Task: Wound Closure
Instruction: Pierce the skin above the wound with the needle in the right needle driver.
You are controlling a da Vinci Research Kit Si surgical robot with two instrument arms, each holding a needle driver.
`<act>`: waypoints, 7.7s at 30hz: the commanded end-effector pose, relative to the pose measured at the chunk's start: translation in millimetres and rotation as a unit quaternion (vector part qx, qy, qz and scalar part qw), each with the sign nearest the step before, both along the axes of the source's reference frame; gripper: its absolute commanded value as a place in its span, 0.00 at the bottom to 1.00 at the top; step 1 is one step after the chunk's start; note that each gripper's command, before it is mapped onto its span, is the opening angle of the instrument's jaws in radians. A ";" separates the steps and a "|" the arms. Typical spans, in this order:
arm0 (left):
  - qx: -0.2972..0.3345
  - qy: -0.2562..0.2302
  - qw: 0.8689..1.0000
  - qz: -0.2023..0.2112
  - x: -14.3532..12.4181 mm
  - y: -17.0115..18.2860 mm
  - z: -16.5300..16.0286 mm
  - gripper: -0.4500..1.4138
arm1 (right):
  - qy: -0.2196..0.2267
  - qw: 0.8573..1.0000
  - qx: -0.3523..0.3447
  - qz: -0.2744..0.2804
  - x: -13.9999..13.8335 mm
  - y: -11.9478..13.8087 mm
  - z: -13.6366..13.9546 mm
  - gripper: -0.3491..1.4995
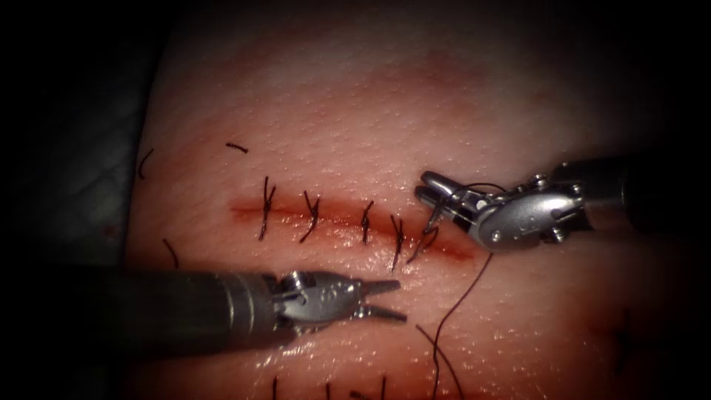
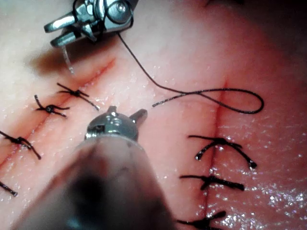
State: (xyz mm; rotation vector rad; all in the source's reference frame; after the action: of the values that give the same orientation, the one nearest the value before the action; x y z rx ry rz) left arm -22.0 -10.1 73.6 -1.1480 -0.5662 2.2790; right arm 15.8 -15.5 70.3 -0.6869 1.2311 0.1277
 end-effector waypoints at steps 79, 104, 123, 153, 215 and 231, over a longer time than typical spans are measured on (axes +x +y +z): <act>0.006 0.067 0.997 0.033 -4.6 -3.6 6.6 0.32 | 0.167 0.917 0.361 -0.008 -1.9 4.7 2.9 0.00; 0.007 0.066 0.997 0.048 -3.0 -4.0 7.5 0.32 | 0.281 0.645 0.704 0.092 -0.3 6.3 4.6 0.00; 0.005 0.068 0.996 0.049 -1.4 -3.0 8.5 0.32 | 0.323 0.455 0.829 0.043 3.8 -0.1 3.3 0.00; 0.005 0.072 0.996 0.049 -0.5 -2.8 7.9 0.32 | 0.293 0.674 0.667 0.120 2.3 3.2 0.5 0.54; 0.002 0.071 0.996 0.053 -0.4 -3.0 7.3 0.32 | 0.106 0.564 0.806 0.146 2.1 1.2 1.0 0.00; -0.160 -0.026 0.971 0.177 0.6 -2.7 6.7 0.38 | 0.184 0.622 0.757 0.078 0.6 1.5 0.4 0.55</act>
State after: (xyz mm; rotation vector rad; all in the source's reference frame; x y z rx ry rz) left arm -20.8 -12.4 79.7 -1.3813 -0.4382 2.7525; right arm 16.0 -13.8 70.1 0.8000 0.9859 1.3419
